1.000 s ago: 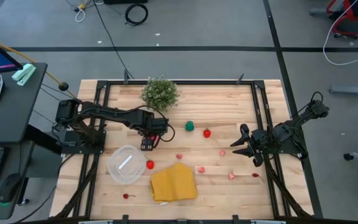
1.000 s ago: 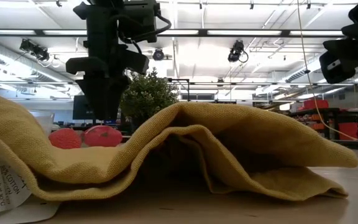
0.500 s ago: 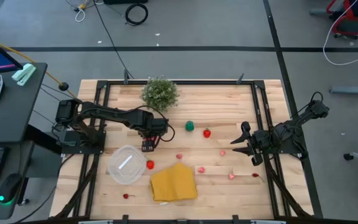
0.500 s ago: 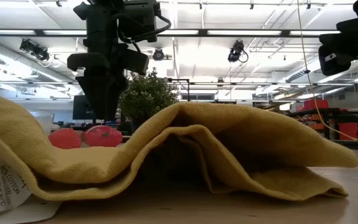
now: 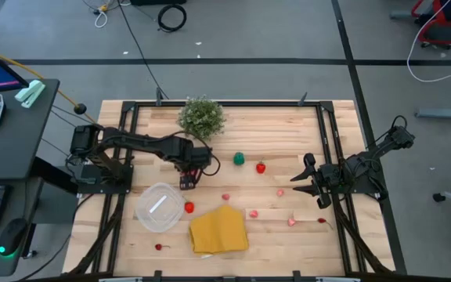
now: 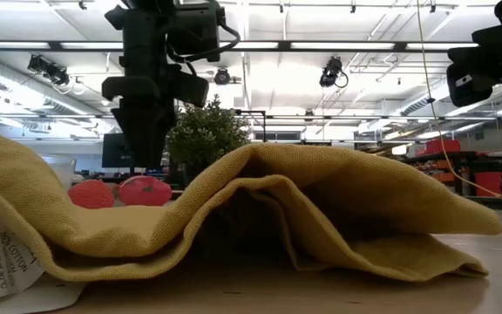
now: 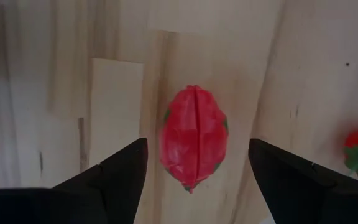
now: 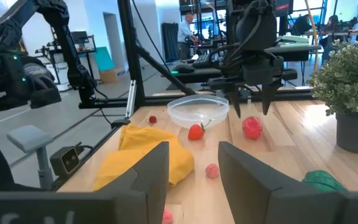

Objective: Pick and placing Produce into tupperware
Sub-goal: Put the dragon fruit into the transparent bin

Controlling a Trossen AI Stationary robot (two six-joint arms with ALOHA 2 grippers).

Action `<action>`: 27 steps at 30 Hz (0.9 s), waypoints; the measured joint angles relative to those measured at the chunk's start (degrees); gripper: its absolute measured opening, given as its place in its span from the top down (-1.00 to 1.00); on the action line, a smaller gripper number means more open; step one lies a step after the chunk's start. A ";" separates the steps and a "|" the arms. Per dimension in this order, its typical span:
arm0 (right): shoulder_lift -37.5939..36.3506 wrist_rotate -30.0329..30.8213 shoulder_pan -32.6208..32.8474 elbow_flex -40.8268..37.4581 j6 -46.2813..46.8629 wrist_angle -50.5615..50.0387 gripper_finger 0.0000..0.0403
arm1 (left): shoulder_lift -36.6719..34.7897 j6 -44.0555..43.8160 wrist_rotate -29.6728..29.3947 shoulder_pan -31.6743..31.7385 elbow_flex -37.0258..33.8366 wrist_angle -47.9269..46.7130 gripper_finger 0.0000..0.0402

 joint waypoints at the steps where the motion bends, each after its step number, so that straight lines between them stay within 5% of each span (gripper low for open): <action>1: -0.01 0.00 0.00 0.00 0.01 0.00 0.27 | 0.00 -0.16 -0.03 0.02 0.00 0.00 -0.43; 27: 0.01 0.04 0.00 0.00 -0.99 -0.55 0.27 | 8.26 1.49 -2.02 1.20 0.00 0.22 -0.43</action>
